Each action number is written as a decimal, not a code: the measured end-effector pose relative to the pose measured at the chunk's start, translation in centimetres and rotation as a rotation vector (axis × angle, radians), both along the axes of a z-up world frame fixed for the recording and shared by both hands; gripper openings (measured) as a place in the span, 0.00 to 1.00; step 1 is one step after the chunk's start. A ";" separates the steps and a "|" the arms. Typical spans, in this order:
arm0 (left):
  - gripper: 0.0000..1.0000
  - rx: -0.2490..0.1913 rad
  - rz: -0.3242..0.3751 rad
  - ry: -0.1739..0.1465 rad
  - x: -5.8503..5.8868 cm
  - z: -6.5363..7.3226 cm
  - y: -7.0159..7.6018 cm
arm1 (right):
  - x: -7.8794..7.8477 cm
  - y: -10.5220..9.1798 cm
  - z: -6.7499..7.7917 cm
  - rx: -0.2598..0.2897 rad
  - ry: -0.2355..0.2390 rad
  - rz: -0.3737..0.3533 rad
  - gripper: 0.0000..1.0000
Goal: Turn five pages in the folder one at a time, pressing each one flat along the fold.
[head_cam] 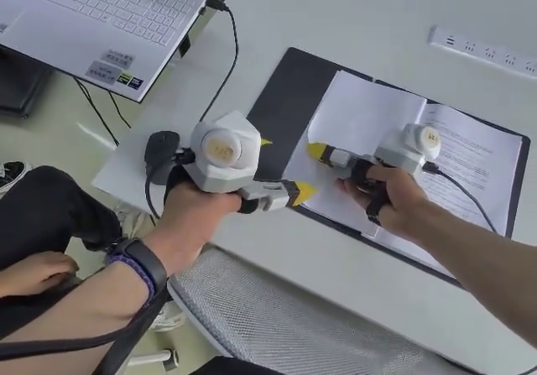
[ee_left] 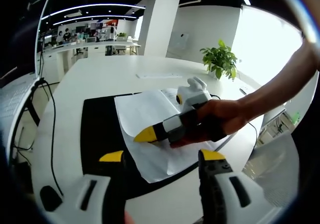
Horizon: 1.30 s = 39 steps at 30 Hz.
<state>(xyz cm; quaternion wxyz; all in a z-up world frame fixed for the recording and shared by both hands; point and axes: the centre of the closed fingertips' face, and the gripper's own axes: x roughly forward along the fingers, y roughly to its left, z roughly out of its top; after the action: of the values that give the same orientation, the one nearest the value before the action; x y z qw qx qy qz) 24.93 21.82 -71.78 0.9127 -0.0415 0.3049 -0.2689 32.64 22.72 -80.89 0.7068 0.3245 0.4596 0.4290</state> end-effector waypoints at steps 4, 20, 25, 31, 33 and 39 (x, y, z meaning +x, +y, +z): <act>0.56 0.007 -0.021 0.018 0.1 -0.5 -0.6 | 0.0 -0.4 0.2 0.000 -0.003 0.000 0.13; 0.35 0.001 -0.041 0.076 0.8 -2.6 -1.8 | 1.7 -4.0 3.8 0.018 -0.122 0.002 0.26; 0.29 0.017 -0.036 0.097 1.2 -3.8 -1.7 | 2.3 -5.5 5.2 0.013 -0.166 -0.005 0.26; 0.24 0.021 -0.022 0.109 1.8 -4.7 -1.7 | 1.9 -6.8 7.8 0.018 -0.207 -0.033 0.26; 0.22 0.023 -0.026 0.114 1.9 -5.0 -1.9 | 1.9 -7.3 8.2 0.016 -0.217 -0.038 0.26; 0.17 0.023 -0.005 0.155 1.7 -6.7 -1.8 | 1.3 -8.5 8.9 0.011 -0.231 -0.046 0.25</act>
<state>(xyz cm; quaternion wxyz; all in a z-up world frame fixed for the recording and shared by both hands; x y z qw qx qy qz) 26.67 20.05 -78.47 0.8861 -0.0508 0.3779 -0.2636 33.98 14.23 -72.03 0.7628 0.2872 0.3653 0.4497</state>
